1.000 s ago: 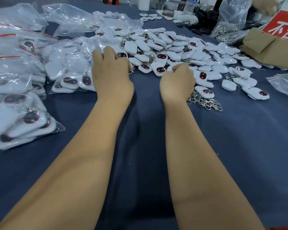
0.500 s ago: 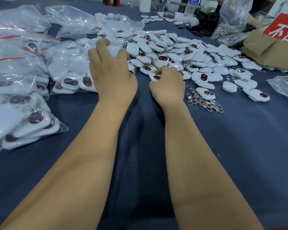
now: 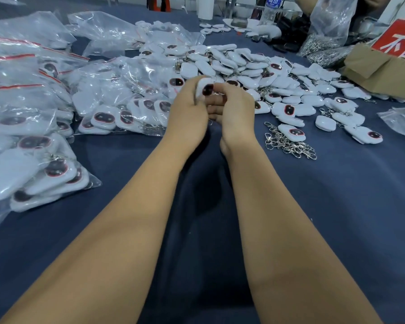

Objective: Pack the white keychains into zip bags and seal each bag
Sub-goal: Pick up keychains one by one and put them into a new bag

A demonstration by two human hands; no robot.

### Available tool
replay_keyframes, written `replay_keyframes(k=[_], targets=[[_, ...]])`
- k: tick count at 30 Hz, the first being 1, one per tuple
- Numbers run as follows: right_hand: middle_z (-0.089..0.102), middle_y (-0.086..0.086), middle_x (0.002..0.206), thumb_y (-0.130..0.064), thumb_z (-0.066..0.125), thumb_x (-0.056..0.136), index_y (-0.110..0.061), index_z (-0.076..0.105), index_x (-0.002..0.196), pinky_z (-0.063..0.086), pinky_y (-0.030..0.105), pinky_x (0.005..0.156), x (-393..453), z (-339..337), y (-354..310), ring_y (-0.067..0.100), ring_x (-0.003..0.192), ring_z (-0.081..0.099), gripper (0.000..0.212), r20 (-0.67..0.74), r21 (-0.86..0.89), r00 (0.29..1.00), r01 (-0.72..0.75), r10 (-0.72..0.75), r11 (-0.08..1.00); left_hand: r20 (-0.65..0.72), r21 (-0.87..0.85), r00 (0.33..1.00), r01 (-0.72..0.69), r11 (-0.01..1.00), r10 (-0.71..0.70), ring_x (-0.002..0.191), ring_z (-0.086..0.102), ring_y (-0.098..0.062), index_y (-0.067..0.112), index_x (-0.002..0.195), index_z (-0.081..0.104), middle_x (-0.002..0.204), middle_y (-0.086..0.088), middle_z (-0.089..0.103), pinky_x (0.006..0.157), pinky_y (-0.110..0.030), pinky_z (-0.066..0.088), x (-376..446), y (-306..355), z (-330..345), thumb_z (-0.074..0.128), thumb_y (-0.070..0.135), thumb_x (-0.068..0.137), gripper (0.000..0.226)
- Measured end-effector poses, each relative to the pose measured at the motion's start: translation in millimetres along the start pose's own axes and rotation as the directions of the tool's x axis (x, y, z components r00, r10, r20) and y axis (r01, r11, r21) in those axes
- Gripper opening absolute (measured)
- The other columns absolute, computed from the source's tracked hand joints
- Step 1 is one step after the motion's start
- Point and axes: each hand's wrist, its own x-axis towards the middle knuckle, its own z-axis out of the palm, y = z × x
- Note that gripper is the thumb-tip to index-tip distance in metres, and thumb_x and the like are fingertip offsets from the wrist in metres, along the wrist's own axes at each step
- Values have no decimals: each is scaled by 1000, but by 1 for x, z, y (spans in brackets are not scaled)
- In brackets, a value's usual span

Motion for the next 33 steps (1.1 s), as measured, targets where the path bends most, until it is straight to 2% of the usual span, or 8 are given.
replay_keyframes(k=[4, 6, 8, 12, 18, 22, 28, 33], targets=[[64, 1, 76, 4, 50, 86, -6, 66, 98, 45, 16, 54, -3, 1, 3, 10, 65, 55, 22, 83, -127, 997, 4, 7, 992, -18, -312, 975, 207, 927, -223, 84, 66, -21, 4, 113, 63, 99, -12, 72, 80, -32, 55, 8, -2, -9, 42, -2, 98, 26], [66, 0, 77, 1, 56, 87, -7, 65, 102, 47, 19, 61, -5, 2, 7, 10, 68, 59, 19, 151, -176, 989, 32, -5, 984, 70, -461, 963, 263, 848, -261, 63, 65, -13, 6, 95, 65, 72, -3, 70, 64, -24, 54, 9, -1, -14, 41, -8, 94, 27], [67, 0, 78, 0, 60, 88, -6, 65, 105, 49, 21, 67, -5, 3, 9, 9, 71, 61, 19, 184, -231, 983, 62, -19, 971, 121, -521, 949, 312, 795, -292, 58, 63, -7, 12, 91, 63, 65, 3, 69, 64, -21, 52, 10, 0, -17, 39, -8, 94, 32], [66, 3, 81, 1, 59, 87, 1, 65, 109, 46, 24, 67, -3, 2, 13, 11, 73, 58, 23, 170, -304, 985, 83, -32, 949, 157, -519, 949, 316, 795, -274, 66, 65, -8, 11, 99, 63, 76, 0, 70, 66, -20, 51, 9, 1, -15, 37, -10, 93, 34], [62, 7, 79, 2, 53, 85, 1, 66, 89, 45, 31, 70, -3, 3, 12, 17, 76, 54, 14, 145, -312, 989, 79, -35, 947, 113, -472, 954, 298, 830, -278, 74, 63, -11, 2, 127, 58, 93, -6, 66, 63, -19, 52, 7, 1, -9, 36, -3, 98, 36], [62, 12, 83, 3, 52, 84, 12, 65, 97, 44, 35, 74, -4, 3, 12, 20, 80, 53, 20, 147, -302, 989, 77, -34, 950, 90, -428, 954, 297, 854, -287, 79, 64, -13, 2, 129, 58, 100, -10, 66, 68, -21, 54, 7, 0, -8, 37, -3, 97, 38], [65, 8, 81, -1, 57, 86, 3, 69, 95, 48, 32, 73, -6, 2, 11, 16, 77, 58, 15, 140, -272, 989, 77, -39, 959, 95, -411, 956, 291, 864, -277, 92, 65, -16, 8, 131, 57, 113, -11, 68, 80, -25, 55, 8, -2, -9, 39, 4, 102, 35], [55, -10, 51, -2, 53, 90, -16, 56, 69, 39, 14, 47, -4, 2, 7, 6, 48, 46, 24, 126, -239, 992, 51, -21, 970, 126, -449, 958, 286, 847, -257, 67, 59, -10, 3, 130, 55, 86, -5, 64, 59, -20, 51, 6, 1, -9, 35, 1, 102, 34]])
